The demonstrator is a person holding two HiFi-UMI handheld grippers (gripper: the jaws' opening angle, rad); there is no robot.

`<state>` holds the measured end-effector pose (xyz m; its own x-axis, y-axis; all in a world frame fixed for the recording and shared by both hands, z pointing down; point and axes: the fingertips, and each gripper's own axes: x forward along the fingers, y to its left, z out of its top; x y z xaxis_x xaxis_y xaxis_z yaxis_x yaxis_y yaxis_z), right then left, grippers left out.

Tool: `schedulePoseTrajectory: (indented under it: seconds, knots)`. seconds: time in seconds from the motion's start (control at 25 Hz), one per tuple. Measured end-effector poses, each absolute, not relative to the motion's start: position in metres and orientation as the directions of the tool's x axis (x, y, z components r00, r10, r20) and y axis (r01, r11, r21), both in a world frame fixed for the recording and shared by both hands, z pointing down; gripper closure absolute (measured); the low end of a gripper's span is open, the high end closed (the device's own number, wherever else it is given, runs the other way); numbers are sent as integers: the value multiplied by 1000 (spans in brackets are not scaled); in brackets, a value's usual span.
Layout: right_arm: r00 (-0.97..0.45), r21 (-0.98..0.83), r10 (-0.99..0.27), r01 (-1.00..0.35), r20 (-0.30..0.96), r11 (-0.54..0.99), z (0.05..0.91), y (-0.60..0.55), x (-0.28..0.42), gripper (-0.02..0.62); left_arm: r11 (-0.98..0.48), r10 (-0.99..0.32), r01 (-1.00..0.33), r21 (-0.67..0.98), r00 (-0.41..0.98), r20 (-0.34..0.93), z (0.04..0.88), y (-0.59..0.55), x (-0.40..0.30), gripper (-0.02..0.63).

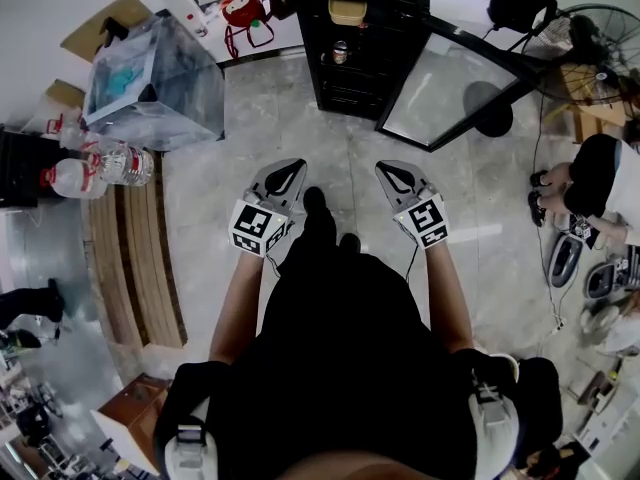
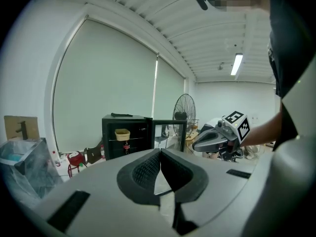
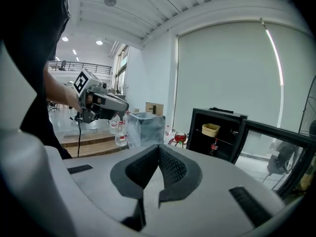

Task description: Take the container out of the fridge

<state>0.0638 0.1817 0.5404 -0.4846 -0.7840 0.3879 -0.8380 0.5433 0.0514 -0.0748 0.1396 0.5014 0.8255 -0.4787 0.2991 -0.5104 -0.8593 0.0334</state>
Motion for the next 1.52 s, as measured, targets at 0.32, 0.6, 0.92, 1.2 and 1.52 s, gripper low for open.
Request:
schedulePoseTrajectory:
  seconds: [0.32,0.6,0.92,1.2,1.52]
  knots:
    - [-483,61,-768,-830,421,555,543,133,54,597,-857,-473,-512,60,826,306,505,93,-83,588]
    - [-477,74,-761,-825,439,560,545,72,42,597,-858,-462,-507,77,830,313,512,35,-96,587]
    - [-474,72,-756,-825,451,560,550,24,24,597,-871,-440,-484,85,845,303,512,-20,-95,588]
    - [-437,75,-773,-848,461,524,554,-1,26,597,-890,-397,-445,101,865,307,519,-46,-95,588]
    - [-386,96,-799,-874,462,477,559,-19,38,597,-919,-345,-383,89,895,284,518,-70,-78,588]
